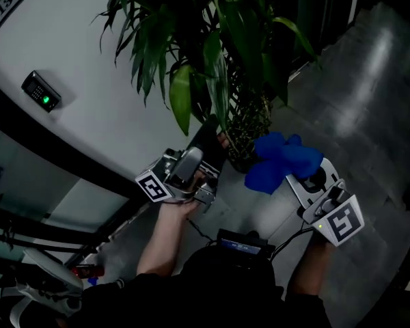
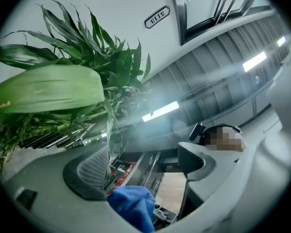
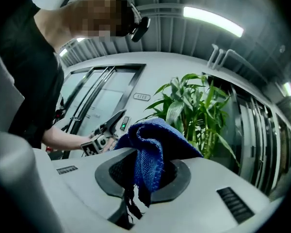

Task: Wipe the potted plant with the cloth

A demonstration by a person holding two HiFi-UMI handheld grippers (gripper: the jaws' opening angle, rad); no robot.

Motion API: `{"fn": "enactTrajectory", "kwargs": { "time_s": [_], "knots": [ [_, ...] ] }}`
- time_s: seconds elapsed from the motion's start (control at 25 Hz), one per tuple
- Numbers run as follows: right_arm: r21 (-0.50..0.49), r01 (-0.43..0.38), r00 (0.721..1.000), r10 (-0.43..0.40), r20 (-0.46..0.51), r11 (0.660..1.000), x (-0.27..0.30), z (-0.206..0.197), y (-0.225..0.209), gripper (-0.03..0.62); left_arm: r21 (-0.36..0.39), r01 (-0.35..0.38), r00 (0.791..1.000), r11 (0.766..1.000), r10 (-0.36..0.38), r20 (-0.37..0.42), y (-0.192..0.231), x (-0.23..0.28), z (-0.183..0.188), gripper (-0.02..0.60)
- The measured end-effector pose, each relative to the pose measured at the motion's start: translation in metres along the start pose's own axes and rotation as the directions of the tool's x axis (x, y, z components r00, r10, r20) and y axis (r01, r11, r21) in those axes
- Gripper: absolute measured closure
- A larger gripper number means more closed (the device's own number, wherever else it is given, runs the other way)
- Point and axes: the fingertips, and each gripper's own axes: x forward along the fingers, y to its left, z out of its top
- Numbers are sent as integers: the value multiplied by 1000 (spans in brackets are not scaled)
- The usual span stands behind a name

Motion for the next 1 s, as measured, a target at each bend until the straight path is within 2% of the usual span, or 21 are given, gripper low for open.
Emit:
{"fn": "enactTrajectory", "kwargs": {
  "time_s": [0.12,0.24,0.44,0.64,0.8,1.0],
  "knots": [
    [72,108,991,-113,71,992,-21,22,-6,522,-11,3,999,1000,-4,-40,-11,-12,-15,132],
    [159,213,968,-230,103,964,-38,37,-4,522,-39,10,998,999,-12,-56,-27,-23,-20,132],
    [185,361,917,-384,106,914,-54,50,9,522,-81,35,997,996,-41,-63,-39,-44,-25,132],
    [203,425,891,-447,74,882,-87,53,29,522,-144,40,995,989,-53,-86,-51,-46,-51,132],
    [224,459,860,-494,132,860,-100,67,21,522,-92,36,991,995,-48,-126,-65,-38,-57,132],
    [230,416,875,-456,163,880,-117,68,7,522,-23,17,994,1000,-19,-105,-64,-19,-66,132]
  ]
}}
